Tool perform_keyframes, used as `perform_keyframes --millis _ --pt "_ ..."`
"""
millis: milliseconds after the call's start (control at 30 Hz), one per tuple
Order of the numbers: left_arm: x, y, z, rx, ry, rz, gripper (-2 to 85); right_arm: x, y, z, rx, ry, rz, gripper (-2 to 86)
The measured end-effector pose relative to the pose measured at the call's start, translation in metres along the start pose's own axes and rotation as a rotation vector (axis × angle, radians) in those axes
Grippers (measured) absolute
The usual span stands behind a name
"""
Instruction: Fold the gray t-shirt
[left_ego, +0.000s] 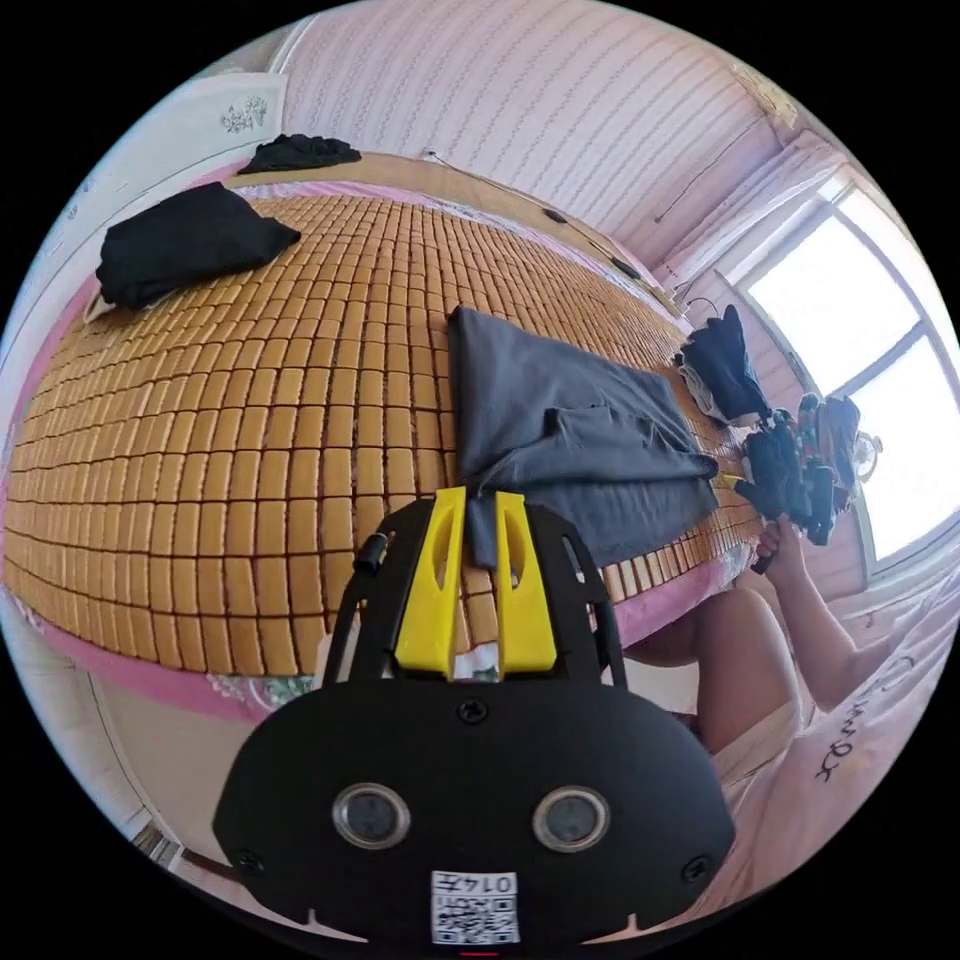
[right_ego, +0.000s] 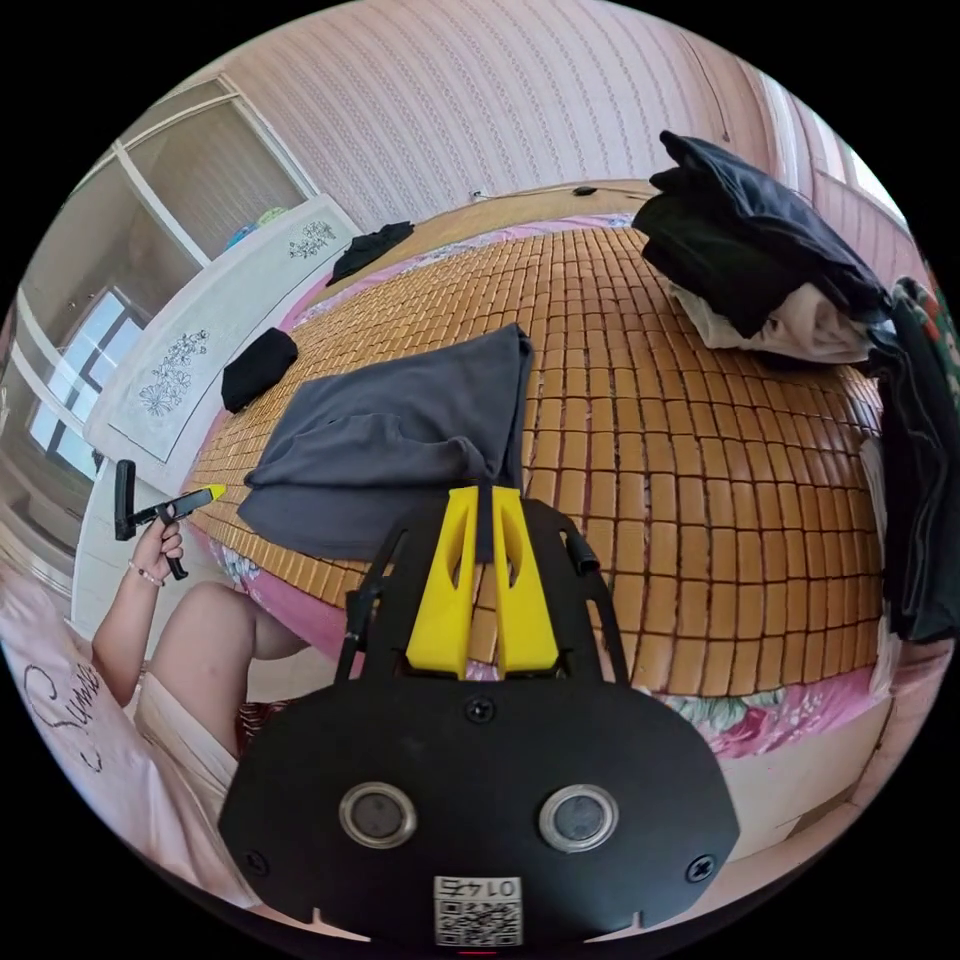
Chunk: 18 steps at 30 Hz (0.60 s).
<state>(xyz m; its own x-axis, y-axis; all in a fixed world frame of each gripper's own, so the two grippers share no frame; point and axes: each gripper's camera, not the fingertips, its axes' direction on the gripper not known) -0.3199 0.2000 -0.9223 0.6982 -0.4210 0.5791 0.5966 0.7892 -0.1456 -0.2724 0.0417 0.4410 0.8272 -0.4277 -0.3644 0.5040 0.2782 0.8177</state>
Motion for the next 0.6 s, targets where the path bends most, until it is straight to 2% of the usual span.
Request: perform_keyframes --millis 67,233,500,600 --pt "0.031 0.026 -0.035 0.025 -0.072 0.019 5.3 -0.01 0.023 -0.019 0.014 0.002 -0.021 2.0" --pt "0.083 0.044 -0.061 0.066 -0.081 0.092 5.1 -0.016 0.055 -0.015 0.008 -0.07 -0.032 2.9" --pt "0.134 -0.012 -0.018 0.082 -0.015 0.208 5.0 -0.06 0.006 0.05 -0.058 -0.144 -0.173 4.4" --pt "0.147 -0.039 0.008 0.051 -0.024 0.24 5.2 -0.079 -0.028 0.079 -0.06 -0.067 -0.24 5.6"
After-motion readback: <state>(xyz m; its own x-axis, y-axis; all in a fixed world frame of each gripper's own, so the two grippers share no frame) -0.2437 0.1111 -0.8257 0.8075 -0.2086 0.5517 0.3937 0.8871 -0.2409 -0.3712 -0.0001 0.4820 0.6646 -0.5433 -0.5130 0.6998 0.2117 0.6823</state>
